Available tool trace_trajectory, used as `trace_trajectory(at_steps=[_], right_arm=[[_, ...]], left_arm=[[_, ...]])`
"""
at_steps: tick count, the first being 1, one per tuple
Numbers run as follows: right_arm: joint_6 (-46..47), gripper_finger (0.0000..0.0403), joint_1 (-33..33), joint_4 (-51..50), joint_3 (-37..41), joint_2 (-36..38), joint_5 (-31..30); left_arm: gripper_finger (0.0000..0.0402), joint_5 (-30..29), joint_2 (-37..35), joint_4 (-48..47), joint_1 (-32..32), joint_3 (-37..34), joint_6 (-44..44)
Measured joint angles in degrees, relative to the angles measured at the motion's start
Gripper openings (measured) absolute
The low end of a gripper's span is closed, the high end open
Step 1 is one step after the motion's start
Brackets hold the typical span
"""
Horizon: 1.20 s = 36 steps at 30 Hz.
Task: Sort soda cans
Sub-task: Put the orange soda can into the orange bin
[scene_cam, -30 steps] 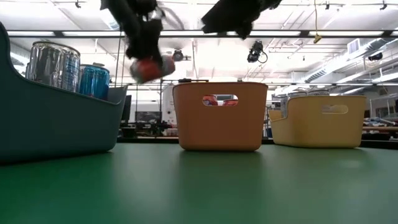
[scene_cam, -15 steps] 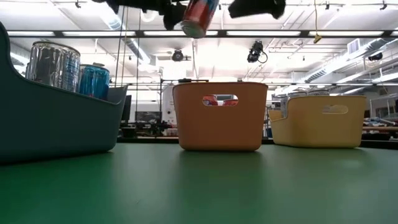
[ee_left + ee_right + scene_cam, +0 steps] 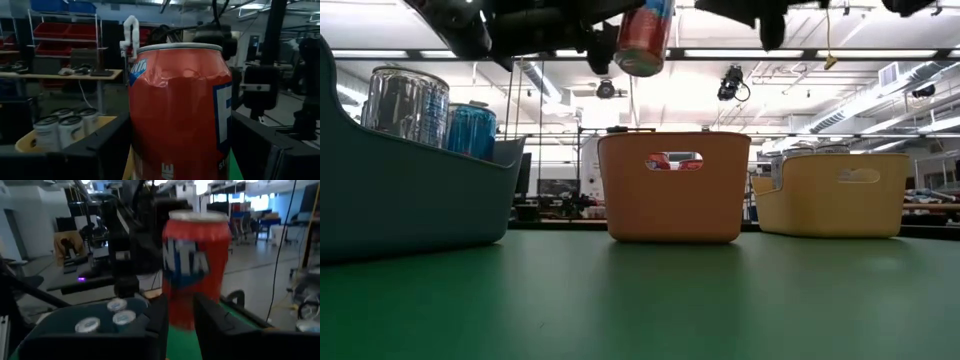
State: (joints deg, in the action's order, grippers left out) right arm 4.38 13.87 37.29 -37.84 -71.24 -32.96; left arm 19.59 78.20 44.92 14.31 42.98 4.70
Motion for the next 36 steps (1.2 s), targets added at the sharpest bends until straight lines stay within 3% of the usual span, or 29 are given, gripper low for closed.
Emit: trace_trajectory(at_steps=[4, 13, 18, 27, 32, 36], right_arm=[[-2.68, 0.0129, -0.52, 0.05, -3.54, -1.84, -0.47], [-4.67, 0.0317, -0.76, -0.54, -8.31, -2.85, -2.22], [-4.39, 0.0385, -2.06, -0.52, -10.33, -5.54, -2.07], [-4.53, 0.0383, -5.34, -0.56, -15.49, -11.25, -1.33], [-3.14, 0.0382, -7.37, -0.54, -17.67, -13.56, 3.73], [-2.62, 0.0368, -8.46, -0.56, -19.02, -15.08, 4.42]], left_arm=[[0.0287, 0.22, 0.78, 2.44, -0.91, 0.18, -0.19], [0.0287, 0.21, 0.85, 2.46, -1.32, 0.17, -1.53], [0.0287, 0.68, 0.85, 2.68, -1.32, 0.17, -1.65], [0.0287, 1.6, 0.85, 2.97, -1.32, 0.17, -1.66], [0.0287, 1.71, 0.85, 2.94, -1.32, 0.17, -2.43], [0.0287, 1.73, 0.85, 2.67, -1.34, 0.17, -2.69]])
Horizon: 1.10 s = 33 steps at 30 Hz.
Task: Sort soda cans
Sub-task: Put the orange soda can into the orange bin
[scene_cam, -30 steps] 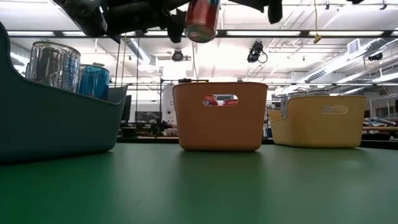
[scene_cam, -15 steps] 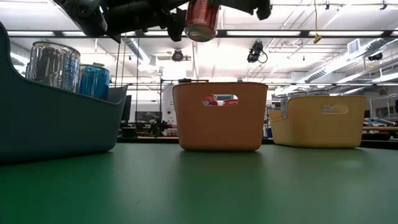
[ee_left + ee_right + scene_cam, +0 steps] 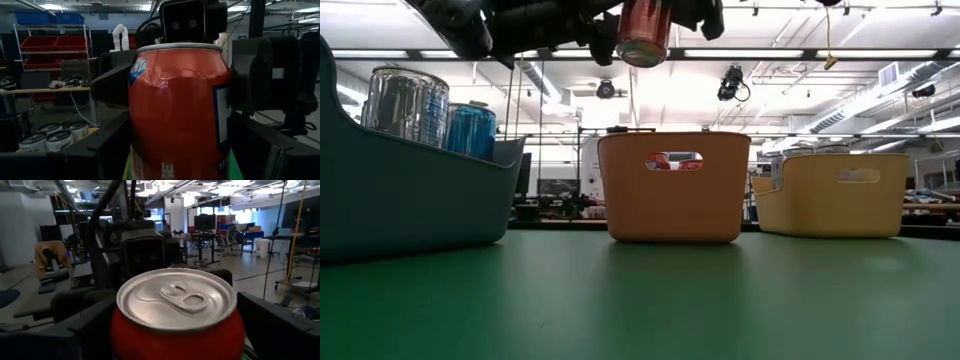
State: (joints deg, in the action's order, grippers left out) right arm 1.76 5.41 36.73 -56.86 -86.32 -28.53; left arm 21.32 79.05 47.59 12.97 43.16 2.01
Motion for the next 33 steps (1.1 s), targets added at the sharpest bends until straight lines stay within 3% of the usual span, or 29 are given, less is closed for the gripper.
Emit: trace_trajectory(at_steps=[7, 20, 28, 33], right_arm=[[-0.47, 0.0287, -0.39, -0.61, -0.96, -0.76, 0.55], [-2.5, 0.0287, -0.61, -0.7, -0.96, 0.13, 0.74], [-6.12, 0.0287, -1.68, -0.59, -0.9, 4.13, -2.51], [-7.47, 0.0287, -2.52, -7.0, -0.9, 7.75, -3.78]], left_arm=[[0.0288, -0.05, -0.02, -2.31, 0.02, 0.0, -0.21], [0.0326, -1.59, -0.02, -2.08, -0.02, 0.13, -0.35], [0.034, -5.25, -0.13, -4.4, 1.28, 0.09, 0.2], [0.0341, -4.41, -0.79, -7.54, 3.48, 0.0, -0.14]])
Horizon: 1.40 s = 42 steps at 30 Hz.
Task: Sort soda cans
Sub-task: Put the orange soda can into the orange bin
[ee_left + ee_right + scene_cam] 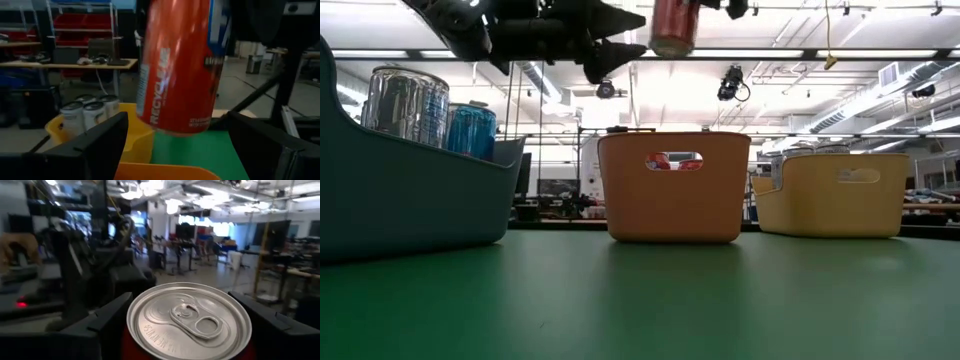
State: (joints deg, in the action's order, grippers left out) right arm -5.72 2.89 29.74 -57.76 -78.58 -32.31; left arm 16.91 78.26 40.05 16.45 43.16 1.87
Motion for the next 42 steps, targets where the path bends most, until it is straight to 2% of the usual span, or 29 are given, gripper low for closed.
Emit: trace_trajectory(at_steps=[3, 6, 12, 16, 24, 38, 42], right_arm=[[3.65, 0.0287, -1.43, -6.48, 0.31, 0.87, -1.06], [7.08, 0.0287, -3.01, -6.57, 4.58, 0.11, -1.11], [11.67, 0.0287, -5.79, 8.26, 16.06, -1.97, -1.12], [12.4, 0.0287, -6.87, 15.47, 20.96, -5.15, -1.35], [13.77, 0.0287, -8.3, 20.93, 21.84, -13.44, -1.1], [15.69, 0.0288, -9.7, 21.05, 21.8, -19.79, -4.28], [16.89, 0.0323, -10.59, 19.81, 21.67, -19.71, -4.23]], left_arm=[[0.0338, 0.95, -1.5, -2.0, 1.76, -0.05, 0.02], [0.0331, 1.43, -2.69, -1.96, 2.77, 0.07, -1.36], [0.0322, 1.67, -4.18, -2.49, 4.14, 0.01, -2.99], [0.0321, 1.34, -4.46, -2.18, 4.58, -0.02, -3.41], [0.0321, 0.69, -4.39, -2.49, 4.96, -0.02, -3.48], [0.0321, 0.45, -4.39, -2.48, 4.94, -0.02, -4.68], [0.0321, 0.45, -4.37, -2.6, 4.94, -0.02, -4.68]])
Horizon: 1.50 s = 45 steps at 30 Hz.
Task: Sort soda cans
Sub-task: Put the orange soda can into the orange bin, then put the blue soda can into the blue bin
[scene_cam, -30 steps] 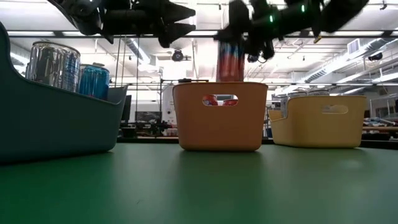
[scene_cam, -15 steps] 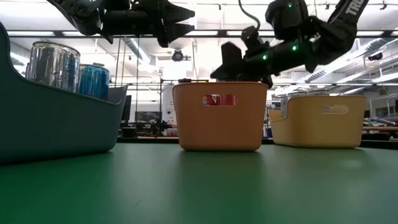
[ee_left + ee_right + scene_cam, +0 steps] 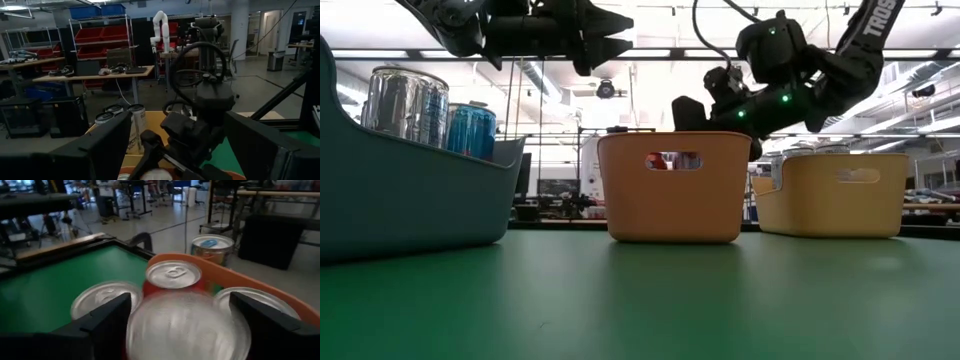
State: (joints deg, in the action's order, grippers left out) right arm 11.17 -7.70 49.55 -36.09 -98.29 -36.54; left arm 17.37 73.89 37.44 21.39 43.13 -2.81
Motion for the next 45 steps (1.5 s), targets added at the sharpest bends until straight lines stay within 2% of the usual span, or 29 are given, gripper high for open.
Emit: trace_trajectory(at_steps=[4, 16, 25, 28, 31, 33, 36, 42, 45], right_arm=[[-0.47, 0.0337, -0.05, -0.24, -0.03, 0.03, -0.13], [-2.93, 0.0314, 0.06, 2.32, 0.1, 0.11, 0.16], [-7.15, 0.0312, -0.38, 2.06, -2.62, 6.03, 0.13], [-6.09, 0.0313, -1.14, -6.9, -7.8, 8.5, 0.9], [-0.71, 0.0312, -3.64, -25.95, -17.42, 8.71, 3.46], [1.84, 0.0313, -5.68, -37.99, -24.55, 6.97, 5.27], [2.57, 0.0322, -8.96, -48.95, -32.84, 3.12, 8.54], [3.27, 0.0347, -14.89, -54.8, -42.58, -4.68, 19.16], [2.58, 0.0352, -16.87, -56.11, -45.32, -8.25, 21.31]], left_arm=[[0.0321, 0.0, 0.0, -0.08, 0.0, 0.0, 0.06], [0.0321, -0.2, 0.02, -0.12, 0.0, 0.0, 0.51], [0.0315, 0.41, 0.02, -1.21, 2.11, 0.02, 6.13], [0.0307, 0.89, -0.11, -2.35, 3.97, 0.02, 6.63], [0.0298, 3.39, -0.35, -1.72, 5.73, 0.02, 8.14], [0.0291, 4.7, -0.67, -1.45, 6.62, 0.02, 9.04], [0.0284, 5.33, -1.33, -1.17, 7.57, 0.05, 9.14], [0.0282, 8.44, -4.25, -4.19, 9.73, 0.05, 9.05], [0.0282, 10.72, -6.89, -6.95, 11.33, 0.04, 9.03]])
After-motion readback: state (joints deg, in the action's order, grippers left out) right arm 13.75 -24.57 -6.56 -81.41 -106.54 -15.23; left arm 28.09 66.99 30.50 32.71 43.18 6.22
